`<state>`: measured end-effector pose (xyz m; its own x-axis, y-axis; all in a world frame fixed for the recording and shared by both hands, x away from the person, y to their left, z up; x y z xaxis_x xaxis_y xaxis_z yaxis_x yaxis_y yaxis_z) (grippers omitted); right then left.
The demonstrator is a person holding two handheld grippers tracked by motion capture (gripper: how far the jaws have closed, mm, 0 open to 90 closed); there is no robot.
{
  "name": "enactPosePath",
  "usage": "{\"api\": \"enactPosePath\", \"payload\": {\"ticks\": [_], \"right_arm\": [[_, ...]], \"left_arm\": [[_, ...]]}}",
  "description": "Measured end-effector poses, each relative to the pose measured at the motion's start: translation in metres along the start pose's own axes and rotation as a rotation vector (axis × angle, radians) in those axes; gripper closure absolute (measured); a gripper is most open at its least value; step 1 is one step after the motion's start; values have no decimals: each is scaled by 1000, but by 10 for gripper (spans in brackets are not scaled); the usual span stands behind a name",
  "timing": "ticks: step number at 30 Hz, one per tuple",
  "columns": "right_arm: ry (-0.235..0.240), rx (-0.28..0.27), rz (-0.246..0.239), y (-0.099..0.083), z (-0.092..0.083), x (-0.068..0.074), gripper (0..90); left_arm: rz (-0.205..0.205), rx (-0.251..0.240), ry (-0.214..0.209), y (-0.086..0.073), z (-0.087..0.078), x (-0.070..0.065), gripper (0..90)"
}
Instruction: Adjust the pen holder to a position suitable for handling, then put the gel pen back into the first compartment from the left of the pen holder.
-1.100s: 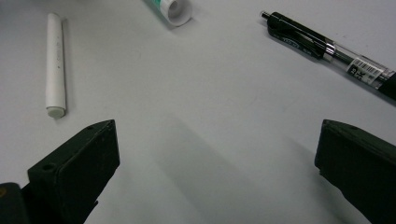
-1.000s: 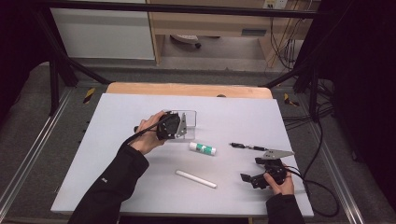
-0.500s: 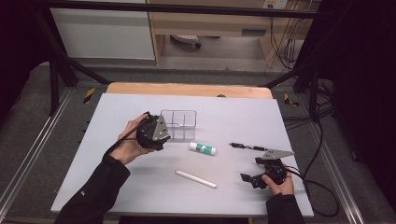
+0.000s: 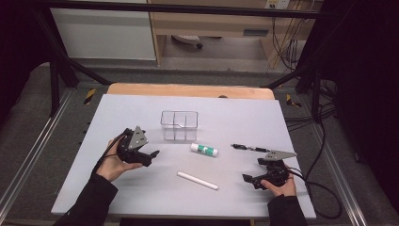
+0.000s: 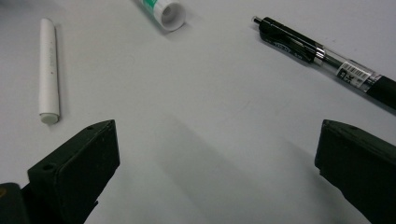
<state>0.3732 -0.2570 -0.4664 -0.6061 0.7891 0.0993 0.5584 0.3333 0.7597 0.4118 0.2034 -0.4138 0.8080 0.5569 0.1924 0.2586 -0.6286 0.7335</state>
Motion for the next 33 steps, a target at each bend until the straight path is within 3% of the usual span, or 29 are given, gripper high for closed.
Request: {"api": "enactPosePath", "payload": {"ticks": [8,17,24,28,33], "right_arm": [[-32,-1,16,3,0,-1,5],[-60,-12,5,13,1,1,30],[-101,2,16,18,2,-6,55],[-110,-4,5,22,5,-9,124],[-99,-20,-9,29,10,-9,297]], "left_arm": [[-131,-19,-35,-26,-2,-7,76],[-183,-43,-38,-45,-9,-14,62],[-247,-42,-45,-67,-12,-15,60],[-258,-32,-45,-76,-11,-15,60],[-273,-37,-43,-80,-15,-14,58]]}}
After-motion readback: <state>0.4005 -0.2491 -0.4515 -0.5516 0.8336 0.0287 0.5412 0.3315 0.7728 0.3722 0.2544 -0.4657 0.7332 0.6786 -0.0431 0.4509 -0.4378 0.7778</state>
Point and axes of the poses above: each handheld gripper's, and its own axes: z roughly forward along the jaws, y roughly out of its top, x roughly to its left, the point moved 2 cm from there along z, roughly forward along the jaws, and after that the axes turned 7 degrees about -y, right-handed, at the moved point
